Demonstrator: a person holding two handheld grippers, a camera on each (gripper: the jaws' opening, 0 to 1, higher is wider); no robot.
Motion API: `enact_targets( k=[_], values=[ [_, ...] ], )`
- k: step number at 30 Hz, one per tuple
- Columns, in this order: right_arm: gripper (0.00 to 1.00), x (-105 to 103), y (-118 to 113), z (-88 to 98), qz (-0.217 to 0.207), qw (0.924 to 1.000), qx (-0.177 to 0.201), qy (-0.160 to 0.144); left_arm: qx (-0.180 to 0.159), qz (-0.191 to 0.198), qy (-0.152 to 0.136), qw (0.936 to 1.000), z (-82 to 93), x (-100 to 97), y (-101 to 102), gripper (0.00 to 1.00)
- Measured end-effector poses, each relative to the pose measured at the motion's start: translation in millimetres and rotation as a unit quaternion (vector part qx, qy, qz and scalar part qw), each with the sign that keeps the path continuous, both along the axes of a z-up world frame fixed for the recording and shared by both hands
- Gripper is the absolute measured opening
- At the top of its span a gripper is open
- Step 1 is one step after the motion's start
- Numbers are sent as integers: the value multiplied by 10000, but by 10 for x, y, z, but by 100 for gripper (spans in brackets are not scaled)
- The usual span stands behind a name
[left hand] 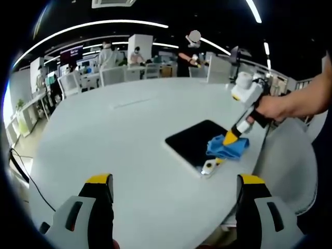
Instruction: Wipe the mirror surface with the cleaning cloth until all visible marks leave the cleaned area.
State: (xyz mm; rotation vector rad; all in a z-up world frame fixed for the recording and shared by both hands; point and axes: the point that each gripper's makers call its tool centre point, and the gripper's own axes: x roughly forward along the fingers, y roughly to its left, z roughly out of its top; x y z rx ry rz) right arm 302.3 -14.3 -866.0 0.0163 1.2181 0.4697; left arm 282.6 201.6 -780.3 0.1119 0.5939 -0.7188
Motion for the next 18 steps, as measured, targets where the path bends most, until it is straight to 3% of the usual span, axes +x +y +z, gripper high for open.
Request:
enact_targets(
  k=[18],
  values=[
    [0, 406, 9, 0, -6, 9999, -70, -92, -14, 107, 109, 9999, -45, -7, 51, 99]
  ],
)
